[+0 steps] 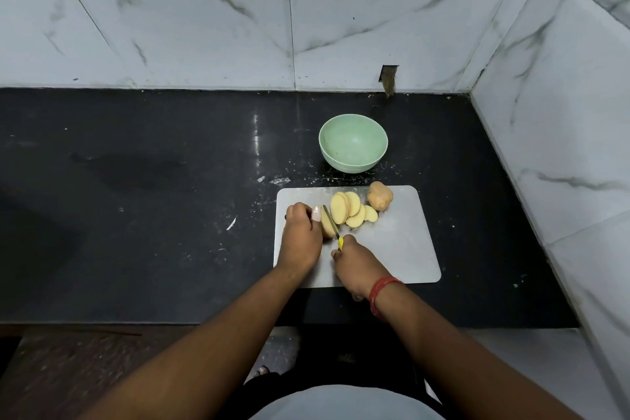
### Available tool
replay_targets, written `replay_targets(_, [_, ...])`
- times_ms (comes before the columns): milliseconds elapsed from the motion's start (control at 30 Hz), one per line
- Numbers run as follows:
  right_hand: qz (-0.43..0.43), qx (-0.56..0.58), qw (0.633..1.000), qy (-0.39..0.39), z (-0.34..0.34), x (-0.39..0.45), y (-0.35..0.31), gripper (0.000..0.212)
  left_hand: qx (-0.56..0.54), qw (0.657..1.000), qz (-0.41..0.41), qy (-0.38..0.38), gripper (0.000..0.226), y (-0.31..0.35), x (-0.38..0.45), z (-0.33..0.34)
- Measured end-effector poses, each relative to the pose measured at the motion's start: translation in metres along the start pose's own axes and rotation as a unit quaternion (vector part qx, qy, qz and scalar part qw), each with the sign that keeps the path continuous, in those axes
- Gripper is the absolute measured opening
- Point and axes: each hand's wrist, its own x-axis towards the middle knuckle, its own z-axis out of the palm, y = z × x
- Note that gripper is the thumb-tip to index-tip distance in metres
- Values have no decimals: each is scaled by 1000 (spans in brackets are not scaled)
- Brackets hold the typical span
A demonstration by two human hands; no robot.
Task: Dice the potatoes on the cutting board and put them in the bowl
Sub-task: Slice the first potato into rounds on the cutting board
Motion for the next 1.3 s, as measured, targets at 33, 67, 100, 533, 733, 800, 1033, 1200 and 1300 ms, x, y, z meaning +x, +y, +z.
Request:
replay_targets(33, [-1, 3, 1000, -1, 0, 1, -1, 14, -1, 1000, -1, -3, 25, 1, -1, -3])
replay_targets(67, [-1, 5, 1000, -2, 0, 1, -1, 16, 3, 1000, 2, -10, 24, 1, -3, -5])
replay_targets(100, [0, 8, 1000, -3, 0, 2, -2, 18, 15, 1000, 13, -17, 23, 2, -5, -8])
replay_targets(533, [-1, 68, 998, -3, 0, 3, 4, 16, 299, 945, 127, -27, 31, -2, -12, -24])
replay_targets(733, [-11, 201, 979, -9, 11, 9, 11, 15, 314, 938, 148, -24, 28, -5, -13, -32])
replay_targets(800, [-11, 249, 968, -11, 14, 7, 14, 15, 312, 937, 154, -24, 35, -6, -15, -33])
replay_targets(1033, [-32, 306, 951, 42, 12, 6, 8, 26, 326, 925, 191, -42, 60, 2, -30, -33])
replay_targets(1200, [-58, 233, 967, 85, 7, 11, -1, 18, 291, 942, 156, -67, 49, 2, -30, -30])
replay_targets(1300, [-55, 188, 977, 85, 12, 12, -5, 16, 299, 946, 114, -41, 34, -6, -26, -26])
